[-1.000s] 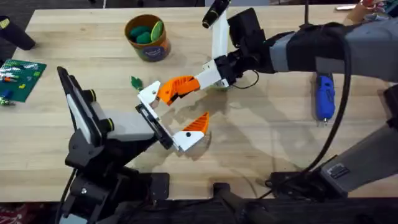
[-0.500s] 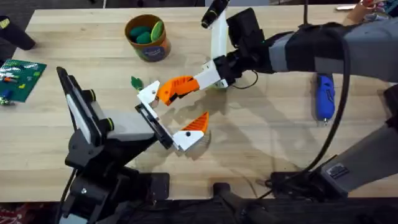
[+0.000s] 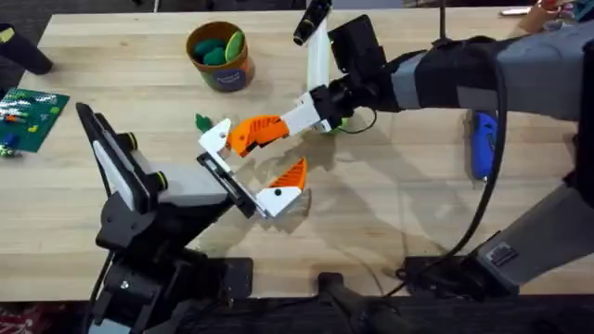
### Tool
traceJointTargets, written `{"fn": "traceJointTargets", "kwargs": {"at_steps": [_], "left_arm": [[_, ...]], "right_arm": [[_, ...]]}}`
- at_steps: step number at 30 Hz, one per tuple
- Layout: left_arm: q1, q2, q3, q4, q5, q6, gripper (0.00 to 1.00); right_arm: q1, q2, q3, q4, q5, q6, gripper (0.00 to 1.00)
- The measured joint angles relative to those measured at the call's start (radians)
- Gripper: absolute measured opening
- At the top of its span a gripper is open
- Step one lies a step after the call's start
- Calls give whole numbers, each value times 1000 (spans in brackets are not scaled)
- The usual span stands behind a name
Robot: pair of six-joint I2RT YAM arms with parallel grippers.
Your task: Pick up the gripper from the table and insert it into the empty holder that is missing its gripper. Then pick up a screw, insert it into the mounting hole, and use the screwdriver to tighten it. Finally, clean up the table by picking up the vegetable and placing it into the bucket.
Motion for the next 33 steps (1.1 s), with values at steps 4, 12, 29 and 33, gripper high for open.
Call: {"fn": "traceJointTargets", "kwargs": {"at_steps": [4,12,29,33], "left_arm": [[1,0,0,0,-10,-7,986],[12,0,0,0,-17,-11,987],[19,5,0,-2,-16,-25,987],[20,5,0,-3,-9,-25,987]], "right_arm": [[4,0,2,34,14,90,23],[12,0,3,96,30,211,23],[10,81,11,275,-13,489,23],[10,82,11,285,-14,594,22]]}}
